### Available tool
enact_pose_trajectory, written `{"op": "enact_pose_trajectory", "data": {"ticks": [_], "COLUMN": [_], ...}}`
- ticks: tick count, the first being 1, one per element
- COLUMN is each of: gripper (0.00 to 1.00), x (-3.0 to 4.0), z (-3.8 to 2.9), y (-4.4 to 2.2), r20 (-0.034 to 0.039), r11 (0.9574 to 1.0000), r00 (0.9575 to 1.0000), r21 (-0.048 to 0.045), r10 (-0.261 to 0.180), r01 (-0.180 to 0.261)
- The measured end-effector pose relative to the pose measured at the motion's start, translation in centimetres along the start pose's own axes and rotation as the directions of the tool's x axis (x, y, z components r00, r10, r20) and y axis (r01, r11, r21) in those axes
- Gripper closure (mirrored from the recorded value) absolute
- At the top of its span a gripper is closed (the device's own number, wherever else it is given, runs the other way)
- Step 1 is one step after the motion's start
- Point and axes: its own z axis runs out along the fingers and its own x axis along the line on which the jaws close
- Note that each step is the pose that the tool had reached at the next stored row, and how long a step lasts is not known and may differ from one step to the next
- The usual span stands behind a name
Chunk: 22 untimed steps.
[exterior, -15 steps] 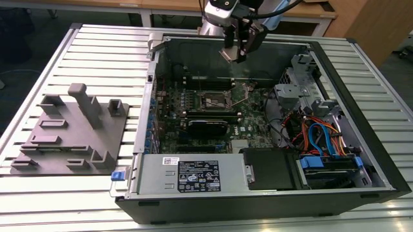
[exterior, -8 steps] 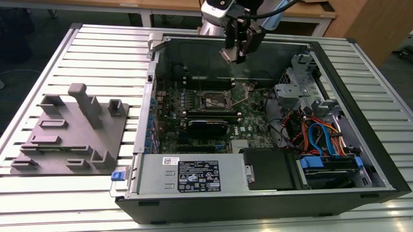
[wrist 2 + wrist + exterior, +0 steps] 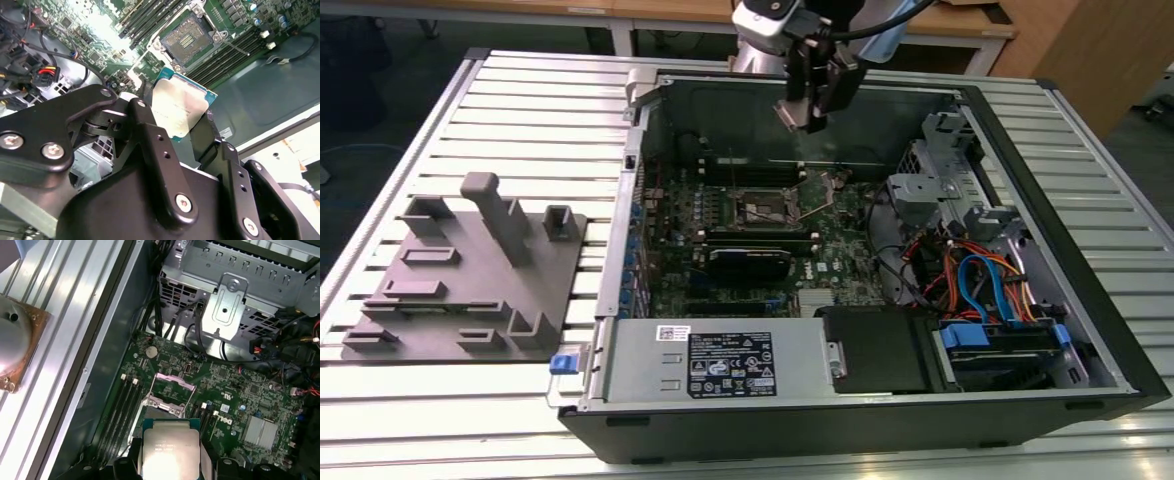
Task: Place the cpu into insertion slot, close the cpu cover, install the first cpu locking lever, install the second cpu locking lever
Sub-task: 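Place the cpu into insertion slot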
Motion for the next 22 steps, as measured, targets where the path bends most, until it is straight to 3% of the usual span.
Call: {"op": "enact_pose_trajectory", "data": {"ticks": [6, 22], "gripper": [0.46, 0.46], "x": [0.03, 0.05], "z": [0.17, 0.18], "y": [-0.11, -0.14], "r20": [0.0081, 0.0083], "r11": [0.9959, 0.9954], "r00": [0.9959, 0.9954], "r21": [-0.0016, -0.002], "r10": [0.09, 0.096], "r01": [-0.09, -0.096]}}
